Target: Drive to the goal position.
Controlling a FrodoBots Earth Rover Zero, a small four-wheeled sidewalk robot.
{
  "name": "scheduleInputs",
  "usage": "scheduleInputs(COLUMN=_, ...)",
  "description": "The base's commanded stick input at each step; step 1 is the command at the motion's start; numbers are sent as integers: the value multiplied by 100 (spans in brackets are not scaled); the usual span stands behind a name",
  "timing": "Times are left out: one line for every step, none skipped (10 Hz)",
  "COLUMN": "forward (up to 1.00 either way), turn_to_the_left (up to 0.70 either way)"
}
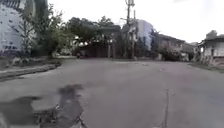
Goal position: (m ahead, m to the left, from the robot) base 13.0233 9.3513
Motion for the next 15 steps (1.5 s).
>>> scheduleInputs(forward=100, turn_to_the_left=1)
scheduleInputs(forward=100, turn_to_the_left=23)
scheduleInputs(forward=100, turn_to_the_left=40)
scheduleInputs(forward=100, turn_to_the_left=40)
scheduleInputs(forward=100, turn_to_the_left=40)
scheduleInputs(forward=100, turn_to_the_left=14)
scheduleInputs(forward=100, turn_to_the_left=0)
scheduleInputs(forward=100, turn_to_the_left=0)
scheduleInputs(forward=100, turn_to_the_left=0)
scheduleInputs(forward=100, turn_to_the_left=0)
scheduleInputs(forward=100, turn_to_the_left=0)
scheduleInputs(forward=100, turn_to_the_left=0)
scheduleInputs(forward=100, turn_to_the_left=0)
scheduleInputs(forward=100, turn_to_the_left=0)
scheduleInputs(forward=100, turn_to_the_left=0)
